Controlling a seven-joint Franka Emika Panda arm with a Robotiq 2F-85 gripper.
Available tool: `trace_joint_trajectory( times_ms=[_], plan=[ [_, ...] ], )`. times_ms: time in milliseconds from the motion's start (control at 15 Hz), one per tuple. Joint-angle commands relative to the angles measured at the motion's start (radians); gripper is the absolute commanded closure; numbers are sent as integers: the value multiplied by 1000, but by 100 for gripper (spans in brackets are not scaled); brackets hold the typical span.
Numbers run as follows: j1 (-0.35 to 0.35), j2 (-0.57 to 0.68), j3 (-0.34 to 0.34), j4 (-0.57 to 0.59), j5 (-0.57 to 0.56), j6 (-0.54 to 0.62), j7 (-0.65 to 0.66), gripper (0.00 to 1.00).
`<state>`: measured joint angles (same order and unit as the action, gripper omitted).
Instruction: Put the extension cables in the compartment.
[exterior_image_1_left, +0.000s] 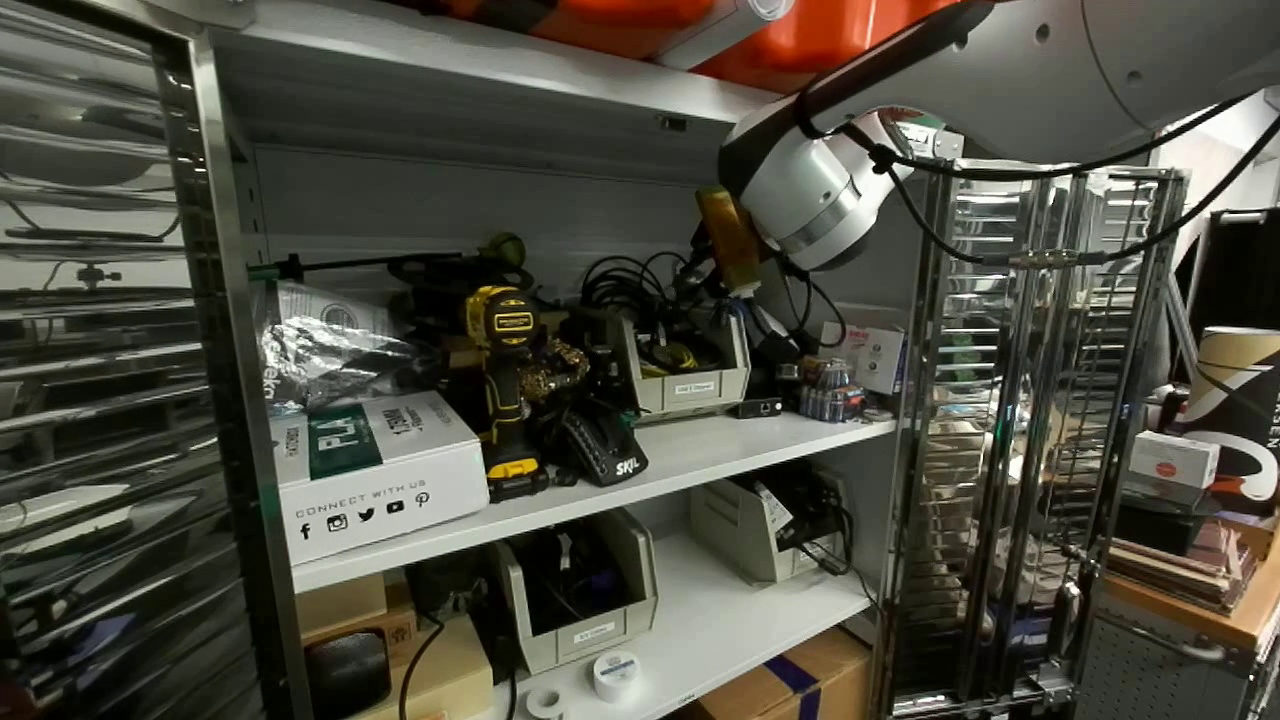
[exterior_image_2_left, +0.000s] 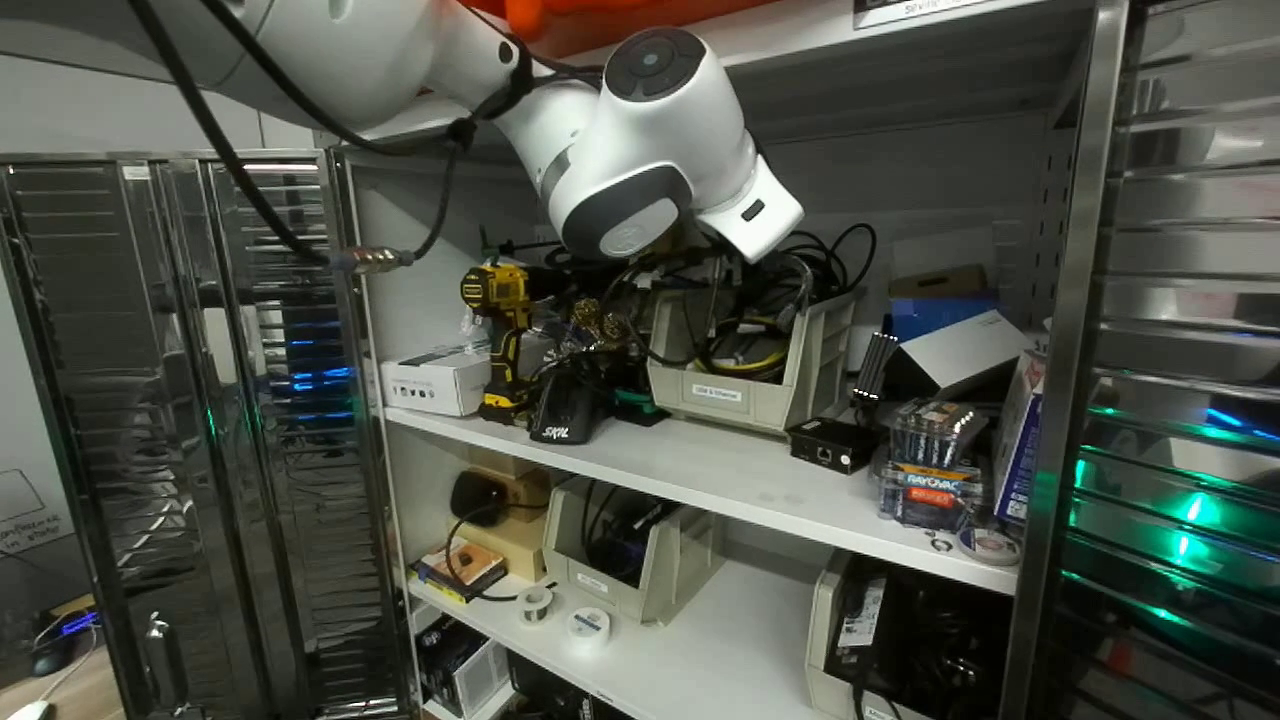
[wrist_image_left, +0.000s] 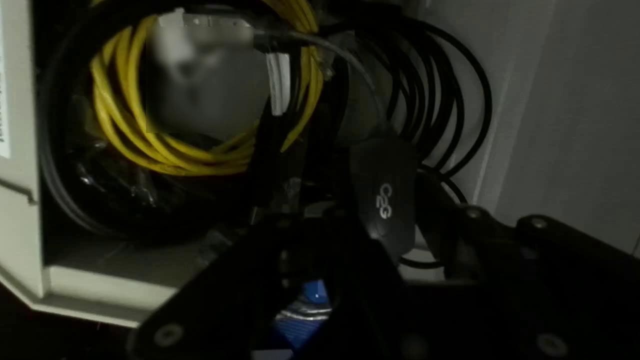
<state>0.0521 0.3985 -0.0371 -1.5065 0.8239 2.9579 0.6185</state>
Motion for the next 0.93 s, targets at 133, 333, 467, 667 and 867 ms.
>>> trace_joint_trajectory(
  times_ms=[133,333,467,667,867],
  plan=[
    [119,180,-95,186,-58,261,223,87],
    [208,269,-192,233,-49,410,286,87],
    [281,317,-289,243,-10,496,305,41],
    [369,349,-420,225,86,559,281,25],
    [406,311,-462,172,113,496,264,1]
  ],
)
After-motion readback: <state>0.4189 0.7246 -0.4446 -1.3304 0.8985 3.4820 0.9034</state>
